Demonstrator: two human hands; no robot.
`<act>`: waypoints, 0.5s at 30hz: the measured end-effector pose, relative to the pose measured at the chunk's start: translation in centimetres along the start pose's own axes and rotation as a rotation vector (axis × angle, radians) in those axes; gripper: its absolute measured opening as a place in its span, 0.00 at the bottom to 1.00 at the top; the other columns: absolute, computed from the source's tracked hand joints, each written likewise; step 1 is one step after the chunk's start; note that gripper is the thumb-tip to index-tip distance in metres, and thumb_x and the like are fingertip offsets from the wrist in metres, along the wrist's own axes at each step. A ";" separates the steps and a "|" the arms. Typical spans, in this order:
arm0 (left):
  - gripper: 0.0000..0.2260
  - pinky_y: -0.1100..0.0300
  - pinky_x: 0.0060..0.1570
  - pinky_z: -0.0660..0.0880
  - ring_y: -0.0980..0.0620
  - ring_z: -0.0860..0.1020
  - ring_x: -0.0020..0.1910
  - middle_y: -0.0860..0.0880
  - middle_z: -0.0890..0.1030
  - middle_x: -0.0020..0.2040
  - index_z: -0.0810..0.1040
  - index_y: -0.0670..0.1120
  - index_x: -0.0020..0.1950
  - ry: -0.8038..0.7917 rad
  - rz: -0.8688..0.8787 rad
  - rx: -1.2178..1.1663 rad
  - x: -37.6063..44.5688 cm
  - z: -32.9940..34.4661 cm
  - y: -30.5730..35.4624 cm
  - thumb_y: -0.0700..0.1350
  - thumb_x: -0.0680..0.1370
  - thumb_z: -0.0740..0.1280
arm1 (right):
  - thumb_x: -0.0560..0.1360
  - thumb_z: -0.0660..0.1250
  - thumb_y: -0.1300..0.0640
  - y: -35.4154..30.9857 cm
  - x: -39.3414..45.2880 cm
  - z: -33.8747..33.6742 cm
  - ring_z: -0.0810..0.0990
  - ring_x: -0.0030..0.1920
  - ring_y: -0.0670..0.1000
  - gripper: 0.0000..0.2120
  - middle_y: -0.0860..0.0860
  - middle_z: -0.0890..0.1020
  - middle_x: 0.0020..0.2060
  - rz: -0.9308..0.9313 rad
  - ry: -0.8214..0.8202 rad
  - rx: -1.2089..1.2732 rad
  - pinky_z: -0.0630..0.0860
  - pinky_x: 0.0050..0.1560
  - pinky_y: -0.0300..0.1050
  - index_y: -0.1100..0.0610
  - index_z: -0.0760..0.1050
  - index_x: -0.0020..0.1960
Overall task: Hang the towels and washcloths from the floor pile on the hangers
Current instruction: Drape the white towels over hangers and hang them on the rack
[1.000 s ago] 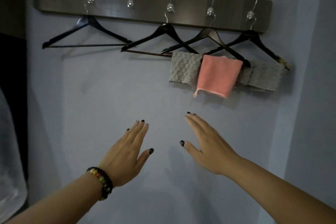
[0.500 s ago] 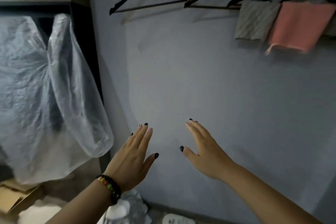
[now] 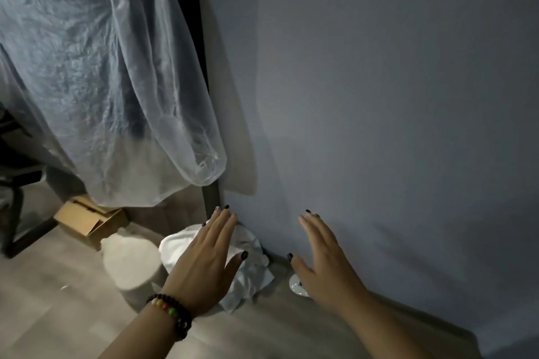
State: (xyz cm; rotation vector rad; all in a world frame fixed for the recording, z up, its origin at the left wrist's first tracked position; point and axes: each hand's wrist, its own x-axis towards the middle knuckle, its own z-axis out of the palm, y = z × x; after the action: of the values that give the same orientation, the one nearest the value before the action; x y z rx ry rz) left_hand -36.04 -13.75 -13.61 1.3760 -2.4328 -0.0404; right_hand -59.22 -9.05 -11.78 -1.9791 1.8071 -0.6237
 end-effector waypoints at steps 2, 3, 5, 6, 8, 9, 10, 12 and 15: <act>0.31 0.49 0.70 0.60 0.48 0.58 0.75 0.44 0.65 0.75 0.63 0.41 0.75 -0.039 -0.024 -0.004 0.8 1.6 -1.0 0.60 0.79 0.50 | 0.81 0.58 0.51 1.2 2.1 1.6 0.41 0.76 0.43 0.32 0.42 0.44 0.77 0.009 -0.040 0.010 0.49 0.76 0.40 0.51 0.44 0.78; 0.32 0.51 0.71 0.58 0.50 0.55 0.76 0.46 0.61 0.76 0.60 0.43 0.76 -0.053 -0.051 -0.031 1.4 2.4 -1.5 0.62 0.79 0.48 | 0.80 0.58 0.51 1.8 3.3 2.4 0.42 0.77 0.44 0.32 0.43 0.44 0.77 0.010 -0.058 0.012 0.52 0.76 0.42 0.51 0.44 0.78; 0.35 0.58 0.73 0.51 0.53 0.47 0.77 0.51 0.51 0.78 0.53 0.46 0.78 -0.071 -0.101 -0.099 3.0 4.3 -2.9 0.65 0.77 0.43 | 0.80 0.58 0.50 3.3 6.0 4.0 0.42 0.77 0.44 0.32 0.43 0.44 0.77 0.014 -0.088 0.005 0.53 0.76 0.42 0.51 0.45 0.78; 0.36 0.59 0.73 0.49 0.54 0.46 0.77 0.53 0.48 0.77 0.51 0.47 0.79 -0.085 -0.123 -0.112 3.9 5.2 -3.6 0.66 0.76 0.41 | 0.80 0.58 0.50 4.0 7.5 4.8 0.42 0.77 0.44 0.32 0.44 0.44 0.77 0.017 -0.101 0.002 0.50 0.75 0.39 0.51 0.45 0.78; 0.36 0.58 0.72 0.47 0.54 0.47 0.76 0.52 0.49 0.77 0.52 0.46 0.78 -0.099 -0.158 -0.103 6.1 7.2 -5.1 0.66 0.76 0.42 | 0.80 0.58 0.50 5.6 10.6 6.0 0.42 0.77 0.45 0.32 0.45 0.45 0.77 0.032 -0.135 0.007 0.45 0.72 0.35 0.52 0.45 0.78; 0.37 0.58 0.72 0.47 0.54 0.48 0.76 0.52 0.50 0.77 0.53 0.46 0.78 -0.115 -0.183 -0.114 7.1 8.3 -5.9 0.67 0.76 0.41 | 0.80 0.58 0.50 6.5 12.2 6.5 0.43 0.77 0.45 0.32 0.45 0.45 0.77 0.044 -0.151 0.015 0.44 0.71 0.34 0.52 0.45 0.78; 0.39 0.61 0.72 0.45 0.55 0.47 0.76 0.52 0.49 0.77 0.52 0.46 0.78 -0.139 -0.213 -0.133 8.2 9.4 -6.6 0.69 0.75 0.39 | 0.80 0.58 0.50 7.4 13.8 7.0 0.43 0.77 0.45 0.32 0.45 0.45 0.77 0.057 -0.166 0.025 0.45 0.71 0.34 0.52 0.46 0.78; 0.43 0.63 0.73 0.43 0.58 0.42 0.76 0.55 0.44 0.77 0.48 0.48 0.79 -0.194 -0.279 -0.180 10.0 11.8 -8.3 0.72 0.71 0.32 | 0.80 0.59 0.50 9.0 16.9 7.8 0.44 0.77 0.45 0.32 0.45 0.46 0.77 0.098 -0.198 0.049 0.48 0.73 0.36 0.52 0.46 0.78; 0.41 0.49 0.76 0.53 0.61 0.39 0.75 0.58 0.41 0.77 0.43 0.53 0.79 -0.270 -0.404 -0.231 12.1 15.3 -10.6 0.73 0.70 0.33 | 0.80 0.59 0.50 11.4 21.1 9.4 0.45 0.77 0.46 0.32 0.46 0.47 0.77 0.156 -0.259 0.065 0.51 0.75 0.41 0.51 0.46 0.78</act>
State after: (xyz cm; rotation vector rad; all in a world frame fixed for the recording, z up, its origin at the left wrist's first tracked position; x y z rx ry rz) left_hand -37.71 -31.72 -26.65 1.8187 -2.2150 -0.6215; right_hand -61.78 -31.24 -24.56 -1.7647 1.7367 -0.3541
